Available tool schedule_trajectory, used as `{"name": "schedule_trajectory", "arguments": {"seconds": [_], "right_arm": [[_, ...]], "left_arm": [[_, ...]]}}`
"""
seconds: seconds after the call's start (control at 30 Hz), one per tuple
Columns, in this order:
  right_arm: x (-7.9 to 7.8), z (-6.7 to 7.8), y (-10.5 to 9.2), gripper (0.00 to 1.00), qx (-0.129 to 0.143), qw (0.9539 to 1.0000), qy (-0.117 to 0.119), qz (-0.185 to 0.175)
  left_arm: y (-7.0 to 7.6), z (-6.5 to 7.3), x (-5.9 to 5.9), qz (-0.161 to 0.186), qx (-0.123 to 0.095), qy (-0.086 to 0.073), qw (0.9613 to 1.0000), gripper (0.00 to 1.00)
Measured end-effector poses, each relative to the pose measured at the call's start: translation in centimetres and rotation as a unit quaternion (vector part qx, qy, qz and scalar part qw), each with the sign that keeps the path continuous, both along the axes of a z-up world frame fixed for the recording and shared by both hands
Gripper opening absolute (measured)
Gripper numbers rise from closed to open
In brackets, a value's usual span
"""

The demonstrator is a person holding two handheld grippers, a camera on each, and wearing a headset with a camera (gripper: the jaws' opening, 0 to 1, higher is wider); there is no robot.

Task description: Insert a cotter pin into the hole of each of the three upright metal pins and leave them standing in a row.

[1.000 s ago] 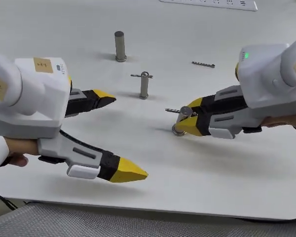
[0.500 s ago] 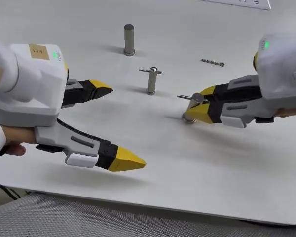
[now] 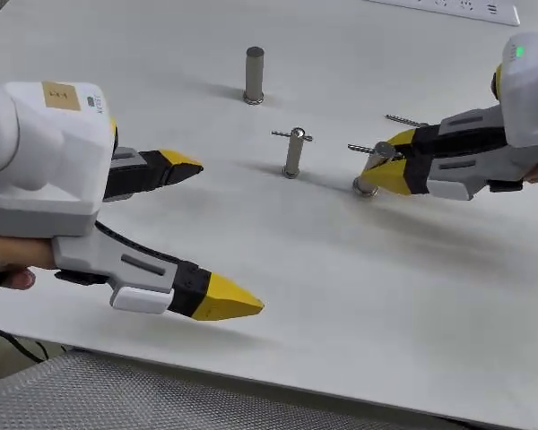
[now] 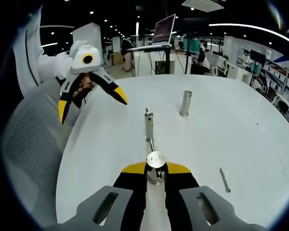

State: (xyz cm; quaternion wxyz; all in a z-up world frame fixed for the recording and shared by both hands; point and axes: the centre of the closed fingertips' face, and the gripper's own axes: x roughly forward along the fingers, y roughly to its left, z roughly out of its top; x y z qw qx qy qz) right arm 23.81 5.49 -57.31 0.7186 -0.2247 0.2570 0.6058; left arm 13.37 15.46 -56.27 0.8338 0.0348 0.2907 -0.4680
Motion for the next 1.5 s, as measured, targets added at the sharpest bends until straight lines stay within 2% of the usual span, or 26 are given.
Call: {"name": "schedule_trajectory", "arguments": {"seconds": [0.1, 0.23, 0.53, 0.8, 0.93, 1.07, 1.2, 1.3, 1.37, 1.5], "right_arm": [[0.2, -0.1, 0.0, 0.08, -0.001, 1.0, 0.0, 0.008], [0.6, -0.7, -0.2, 0.08, -0.016, 0.9995, -0.008, 0.025], [0.3, -0.8, 0.2, 0.08, -0.001, 0.9994, 0.008, 0.033], [0.5, -0.9, 0.5, 0.08, 0.006, 0.9992, 0.01, 0.037], [0.4, -0.8, 0.6, 0.09, 0.006, 0.9991, 0.002, 0.042], [0.8, 0.2, 0.8, 0.21, 0.021, 0.9991, -0.01, 0.035], [0.4, 1.4, 0.6, 0.25, 0.029, 0.9992, -0.016, 0.022], [-0.2, 2.2, -0.1, 0.35, 0.041, 0.9991, -0.004, 0.014], [-0.7, 2.6, -0.8, 0.46, 0.04, 0.9992, -0.001, -0.003], [-2.1, 3.8, -1.8, 0.58, 0.057, 0.9976, 0.002, -0.039]], "left_arm": [[0.2, 0.1, 0.1, 0.006, 0.004, -0.002, 1.0, 0.99], [0.1, 0.3, 0.1, 0.007, 0.002, -0.003, 1.0, 0.99], [0.1, 0.6, -0.2, 0.009, -0.003, -0.002, 1.0, 0.97], [0.1, 0.9, -0.4, 0.012, -0.005, -0.001, 0.9999, 0.97], [0.0, 0.8, -0.7, 0.01, -0.003, 0.001, 0.9999, 0.97], [0.0, 0.8, -0.9, 0.008, -0.003, 0.0, 1.0, 0.97], [0.1, 1.1, -0.7, 0.01, -0.001, -0.006, 0.9999, 0.97], [0.2, 1.6, -0.4, 0.017, -0.004, -0.016, 0.9997, 0.97], [0.2, 1.9, -0.3, 0.017, -0.005, -0.02, 0.9996, 0.98], [0.2, 2.3, -0.1, 0.026, -0.011, -0.03, 0.9991, 0.98]]}}
